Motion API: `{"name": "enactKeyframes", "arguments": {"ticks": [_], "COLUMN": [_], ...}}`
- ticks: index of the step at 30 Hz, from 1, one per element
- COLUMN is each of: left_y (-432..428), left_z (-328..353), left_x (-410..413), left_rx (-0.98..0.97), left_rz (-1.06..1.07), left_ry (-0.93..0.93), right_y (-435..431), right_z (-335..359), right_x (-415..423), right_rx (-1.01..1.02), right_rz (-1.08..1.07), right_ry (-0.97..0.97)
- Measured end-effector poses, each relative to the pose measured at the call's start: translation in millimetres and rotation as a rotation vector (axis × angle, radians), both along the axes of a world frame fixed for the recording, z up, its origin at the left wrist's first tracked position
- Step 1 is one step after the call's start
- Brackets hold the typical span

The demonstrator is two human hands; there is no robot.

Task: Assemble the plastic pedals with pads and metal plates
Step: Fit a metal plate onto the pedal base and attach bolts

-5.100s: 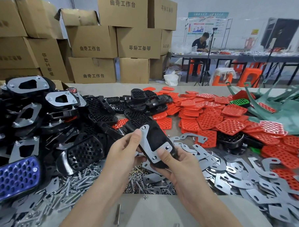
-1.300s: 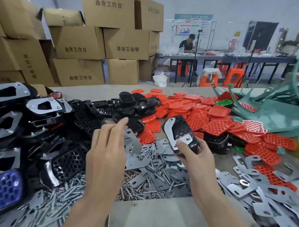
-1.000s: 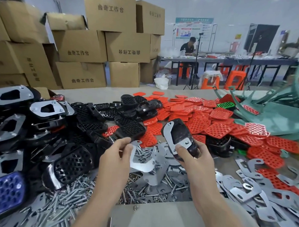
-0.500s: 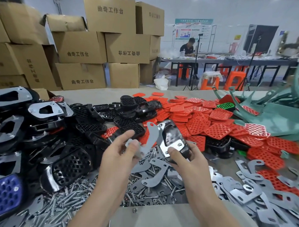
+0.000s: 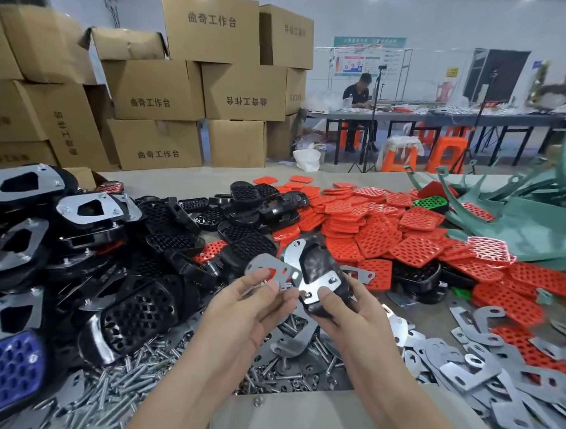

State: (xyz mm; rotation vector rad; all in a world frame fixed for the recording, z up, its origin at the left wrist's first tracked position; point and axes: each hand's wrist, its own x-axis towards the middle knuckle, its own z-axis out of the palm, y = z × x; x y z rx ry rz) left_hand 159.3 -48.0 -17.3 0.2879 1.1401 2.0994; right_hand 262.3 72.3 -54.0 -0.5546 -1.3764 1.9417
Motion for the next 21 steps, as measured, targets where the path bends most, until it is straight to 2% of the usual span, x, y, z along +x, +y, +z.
{"name": "enactKeyframes", "arguments": {"ticks": [4, 7, 11, 15, 18, 21], "left_y": [1.8, 0.5, -0.6, 4.3, 13.0, 28.3], "left_z": [-5.3, -9.9, -5.6, -4.5, -4.3, -3.5], "left_x": [-1.5, -6.9, -7.3, 5.4, 19.8, 32.6], "left_rx": [-0.166, -0.303, -0.548, -0.863, -0.896, -0.850], "left_rz": [-0.002, 0.043, 0.097, 0.343, 0.237, -0.034], "left_ry": [0.142, 0.276, 0.720, 1.206, 1.382, 1.525], "right_y": [-1.4, -0.6, 10.7, 31.8, 44.0, 51.4], "right_z": [0.7, 3.8, 18.4, 33.4, 37.9, 41.2], "right_x": [0.1, 0.9, 11.7, 35.7, 50.8, 61.2], "right_rx": [-0.014, -0.024, -0.094, -0.236, -0.313, -0.337], "right_rz": [0.015, -0.068, -0.246, -0.355, -0.438, -0.496], "right_ry": [0.008, 0.042, 0.155, 0.320, 0.432, 0.486]}}
